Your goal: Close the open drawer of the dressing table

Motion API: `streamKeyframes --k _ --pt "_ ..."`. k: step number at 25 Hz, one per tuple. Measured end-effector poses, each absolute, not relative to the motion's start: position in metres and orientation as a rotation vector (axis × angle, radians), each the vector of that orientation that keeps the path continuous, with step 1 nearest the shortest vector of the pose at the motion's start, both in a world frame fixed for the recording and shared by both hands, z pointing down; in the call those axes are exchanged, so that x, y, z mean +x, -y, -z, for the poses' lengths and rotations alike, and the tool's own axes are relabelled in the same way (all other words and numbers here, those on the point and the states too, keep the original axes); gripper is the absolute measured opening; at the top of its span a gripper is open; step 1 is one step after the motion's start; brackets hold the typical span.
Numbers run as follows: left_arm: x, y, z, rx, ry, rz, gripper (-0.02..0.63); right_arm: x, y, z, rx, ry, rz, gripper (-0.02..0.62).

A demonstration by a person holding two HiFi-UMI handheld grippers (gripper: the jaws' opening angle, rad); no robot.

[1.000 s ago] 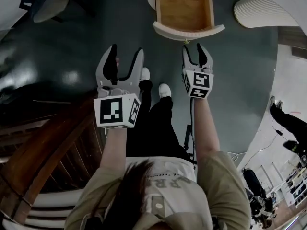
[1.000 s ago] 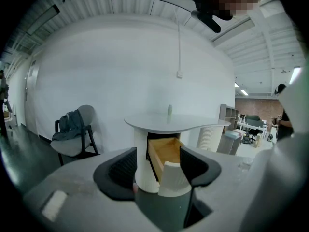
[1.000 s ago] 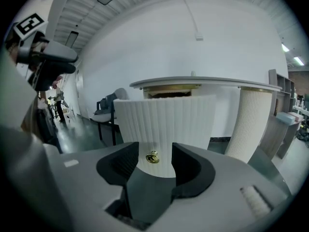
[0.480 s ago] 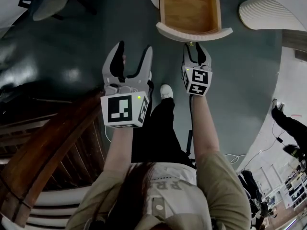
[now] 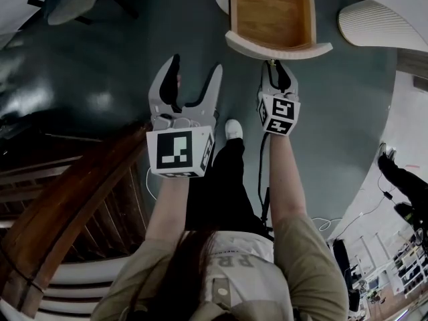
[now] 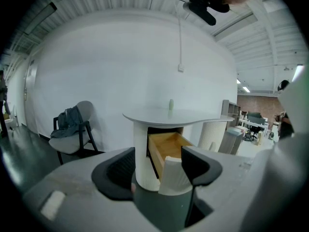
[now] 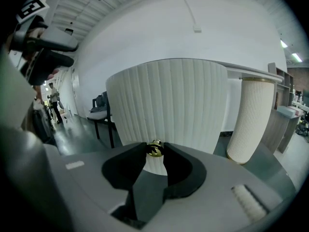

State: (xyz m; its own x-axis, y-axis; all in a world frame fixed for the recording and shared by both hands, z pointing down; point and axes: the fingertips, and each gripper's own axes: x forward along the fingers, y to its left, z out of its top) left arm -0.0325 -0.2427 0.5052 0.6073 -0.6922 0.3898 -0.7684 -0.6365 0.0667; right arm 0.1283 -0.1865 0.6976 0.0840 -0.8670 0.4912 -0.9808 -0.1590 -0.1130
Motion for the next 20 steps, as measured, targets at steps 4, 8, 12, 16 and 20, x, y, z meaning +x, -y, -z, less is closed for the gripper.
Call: streamKeyframes --k 4,8,12,16,20 --pt "-0.030 0.246 -0.507 2.613 1.187 -0.491 0.321 0.133 0.196 -0.698 2.115 1.853 -0.675 0.115" --pt "-0.033 0.251 -0.510 2.613 1.185 -0.505 0.327 0.136 0.205 -0.698 2.112 1.850 -0.671 0.115" --pt "-0.034 0.259 -0.512 2.624 1.174 -0.505 0.333 0.139 0.216 -0.696 2.118 1.856 -0.660 0.115" --pt "-0.037 0.262 -0.517 2.624 1.179 -0.512 0.333 0.142 0.223 -0.697 2.123 1.856 -0.650 0.115" --pt "-0.037 0.263 -0.520 2.629 1.173 -0.515 0.333 0.143 0.229 -0.698 2.120 1.858 -0.644 0.115"
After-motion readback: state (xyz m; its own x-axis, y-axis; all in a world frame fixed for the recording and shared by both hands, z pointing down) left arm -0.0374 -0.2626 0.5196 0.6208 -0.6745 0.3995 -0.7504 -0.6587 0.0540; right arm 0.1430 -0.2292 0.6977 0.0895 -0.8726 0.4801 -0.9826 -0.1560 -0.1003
